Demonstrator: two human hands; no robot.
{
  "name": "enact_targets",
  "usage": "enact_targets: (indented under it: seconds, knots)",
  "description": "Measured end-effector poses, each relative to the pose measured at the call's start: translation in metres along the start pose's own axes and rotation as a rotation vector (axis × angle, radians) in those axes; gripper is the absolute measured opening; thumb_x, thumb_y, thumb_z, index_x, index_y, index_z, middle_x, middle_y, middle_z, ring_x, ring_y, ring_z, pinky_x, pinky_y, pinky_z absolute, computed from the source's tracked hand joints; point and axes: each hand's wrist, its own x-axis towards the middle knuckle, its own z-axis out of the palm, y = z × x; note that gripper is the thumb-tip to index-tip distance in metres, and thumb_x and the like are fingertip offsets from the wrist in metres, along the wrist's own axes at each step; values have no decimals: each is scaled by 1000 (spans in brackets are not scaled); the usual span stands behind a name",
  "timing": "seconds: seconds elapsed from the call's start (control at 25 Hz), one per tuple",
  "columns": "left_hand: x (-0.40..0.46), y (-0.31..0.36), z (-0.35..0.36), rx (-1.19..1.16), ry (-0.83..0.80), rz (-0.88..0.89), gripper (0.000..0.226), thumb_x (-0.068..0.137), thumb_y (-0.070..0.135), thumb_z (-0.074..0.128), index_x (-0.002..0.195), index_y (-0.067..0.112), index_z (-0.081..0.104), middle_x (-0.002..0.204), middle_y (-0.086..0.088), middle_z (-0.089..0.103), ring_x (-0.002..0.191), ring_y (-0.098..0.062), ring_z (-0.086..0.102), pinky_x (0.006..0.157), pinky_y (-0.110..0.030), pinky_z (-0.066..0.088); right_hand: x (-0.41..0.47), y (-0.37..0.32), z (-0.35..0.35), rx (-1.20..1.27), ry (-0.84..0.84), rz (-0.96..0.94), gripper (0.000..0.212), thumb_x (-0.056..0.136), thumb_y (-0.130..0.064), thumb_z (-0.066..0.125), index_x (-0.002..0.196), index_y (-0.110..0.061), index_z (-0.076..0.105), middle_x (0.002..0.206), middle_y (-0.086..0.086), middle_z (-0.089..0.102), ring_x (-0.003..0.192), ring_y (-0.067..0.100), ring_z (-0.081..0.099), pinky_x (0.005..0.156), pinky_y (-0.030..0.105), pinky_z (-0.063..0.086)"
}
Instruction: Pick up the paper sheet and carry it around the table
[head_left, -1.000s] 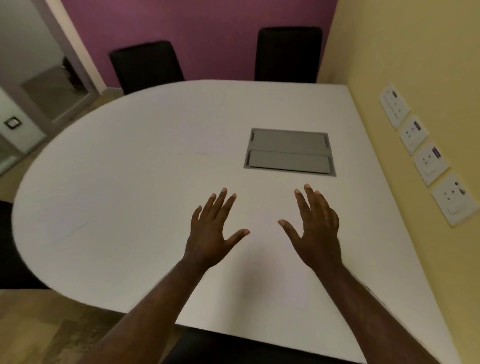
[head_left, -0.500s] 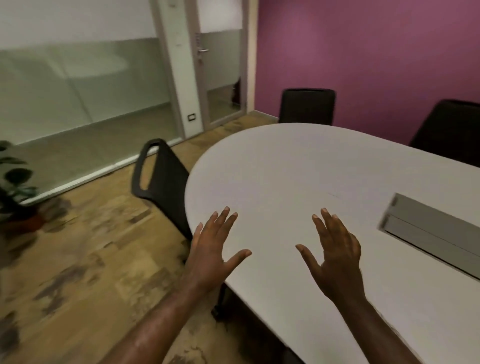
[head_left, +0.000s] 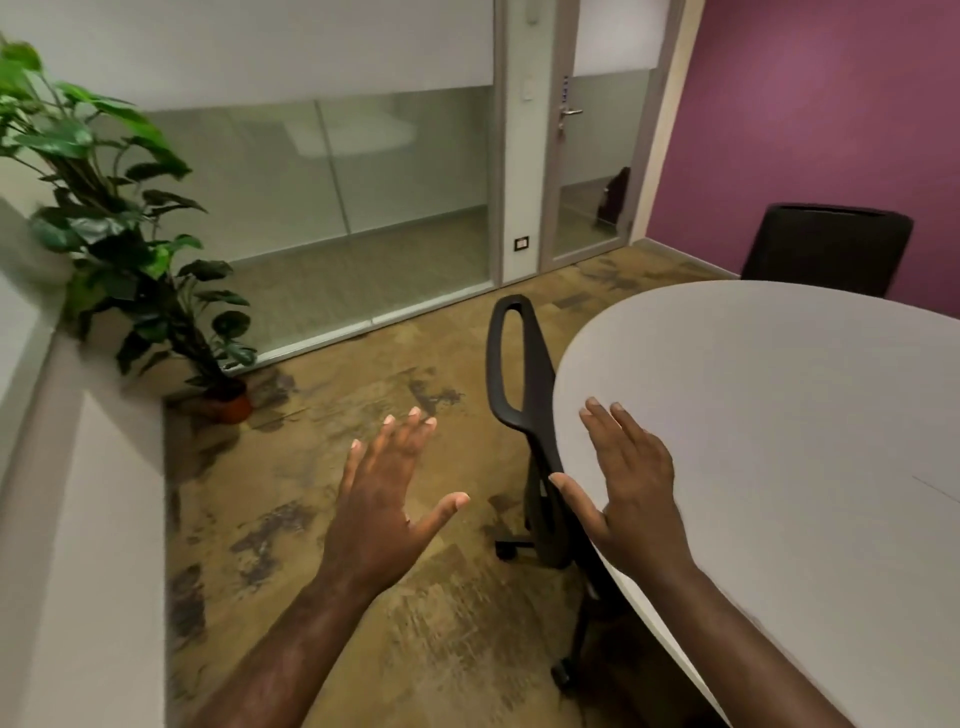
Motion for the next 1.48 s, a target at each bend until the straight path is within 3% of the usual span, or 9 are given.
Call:
enact_targets:
  seconds: [0.2,0.52,0.84,1.16,1.48]
  knots:
    - [50,-85,-13,33,76,-95,78,82,73,41,148,38,21,159,12,19,148,-7,7,118,-45,8,92,-21,70,39,-28,-129,68,92,-56,46,148,-19,31,156,-1,32,146,19,24,113,46,29]
    - [164,-198,-19,115,143,-231,78,82,71,44,148,37,22,158,17,15,147,-4,5,119,-46,9,272,-13,189,108,-83,-249,68,93,-54,42,149,-17,29,158,2,29,148,19,19,117,48,22]
    - [290,-321,4,125,103,-231,76,83,70,42,148,34,24,157,15,20,147,-6,8,119,-49,12,410,-4,313,49,-143,-285,69,95,-54,39,150,-16,26,159,2,24,149,15,10,120,40,9]
    - [478,-446,42,83,-20,-58,76,84,70,38,148,30,27,156,10,25,147,-11,13,119,-49,14,530,-7,422,-11,-138,-165,67,94,-51,44,149,-15,31,158,3,27,148,18,17,119,44,15]
    - [688,-471,129,31,-93,193,73,84,69,39,146,30,31,155,12,30,146,-7,14,118,-40,11,642,85,473,-98,-34,-12,63,94,-51,45,146,-15,38,156,2,33,147,19,24,118,45,20]
